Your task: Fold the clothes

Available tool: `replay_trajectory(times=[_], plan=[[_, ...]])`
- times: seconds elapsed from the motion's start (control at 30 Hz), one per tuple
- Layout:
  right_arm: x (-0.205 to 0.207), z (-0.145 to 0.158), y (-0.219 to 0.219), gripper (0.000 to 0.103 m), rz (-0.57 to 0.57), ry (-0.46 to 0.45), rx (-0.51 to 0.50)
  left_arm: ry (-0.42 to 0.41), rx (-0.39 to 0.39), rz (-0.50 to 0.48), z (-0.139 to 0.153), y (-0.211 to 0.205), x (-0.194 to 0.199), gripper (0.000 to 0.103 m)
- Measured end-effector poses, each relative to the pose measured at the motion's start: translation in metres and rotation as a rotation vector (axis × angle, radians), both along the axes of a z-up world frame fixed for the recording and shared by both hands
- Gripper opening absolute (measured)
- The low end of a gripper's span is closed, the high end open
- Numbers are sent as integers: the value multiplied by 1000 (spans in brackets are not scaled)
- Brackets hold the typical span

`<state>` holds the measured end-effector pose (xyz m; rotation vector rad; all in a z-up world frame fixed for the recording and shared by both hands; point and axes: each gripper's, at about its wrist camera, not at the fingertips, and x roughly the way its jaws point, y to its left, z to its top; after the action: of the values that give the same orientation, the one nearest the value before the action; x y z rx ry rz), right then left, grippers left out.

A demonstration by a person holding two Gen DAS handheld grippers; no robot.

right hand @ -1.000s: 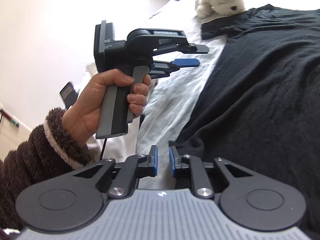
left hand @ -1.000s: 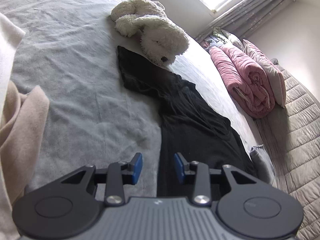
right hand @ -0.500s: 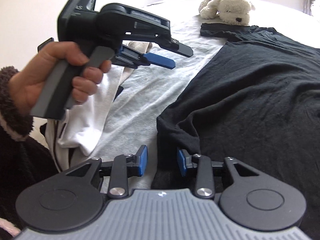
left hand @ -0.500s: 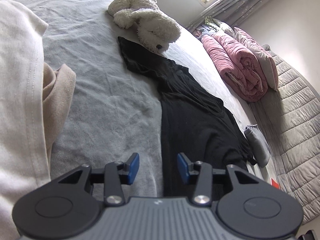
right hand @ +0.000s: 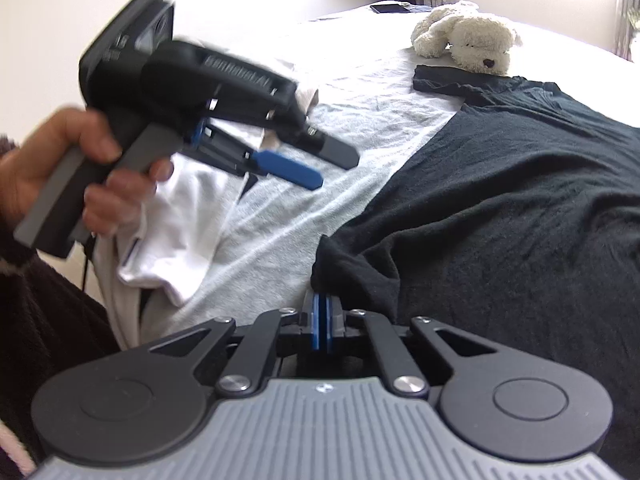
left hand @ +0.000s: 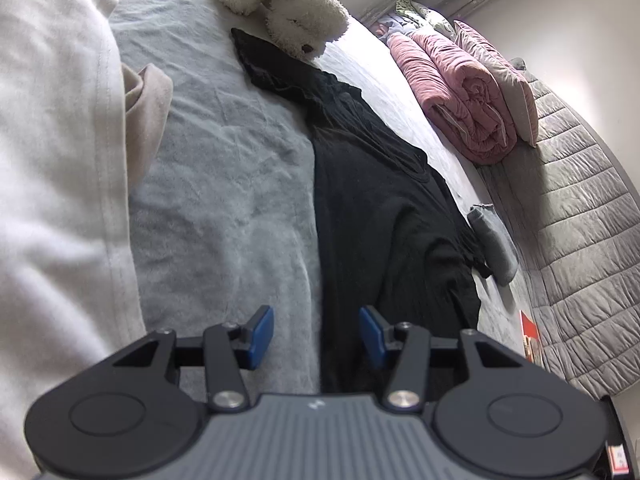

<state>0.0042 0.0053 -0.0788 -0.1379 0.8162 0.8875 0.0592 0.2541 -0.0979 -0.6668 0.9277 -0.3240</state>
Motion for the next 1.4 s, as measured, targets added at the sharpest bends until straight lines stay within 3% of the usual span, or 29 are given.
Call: replay_trajectory(times=[0.3, 0.53, 0.63, 0.73, 0.87, 1.13, 1.3, 1.4], plan=[[-14, 14, -4, 4, 72, 93, 157, 48, -101, -137, -1, 3, -38, 51], [-31, 4, 7, 5, 126, 92, 110, 65, -88, -131, -4, 1, -57, 51], [-33, 1, 3, 14, 104, 111, 96, 72, -91, -123, -2, 1, -62, 51], [-33, 10, -12, 15, 68, 115, 99, 88, -112, -112, 2, 2, -67, 51], [-31, 28, -53, 38, -63, 103, 134, 98, -132, -110, 7, 0, -76, 50], [-40, 51, -160, 38, -350, 92, 162, 99, -106, -106, 10, -14, -97, 48], [-54, 55, -233, 38, -540, 132, 176, 107, -55, -73, 8, -14, -107, 47], [-62, 51, -258, 38, -614, 168, 178, 120, -74, -50, 5, -11, -110, 47]])
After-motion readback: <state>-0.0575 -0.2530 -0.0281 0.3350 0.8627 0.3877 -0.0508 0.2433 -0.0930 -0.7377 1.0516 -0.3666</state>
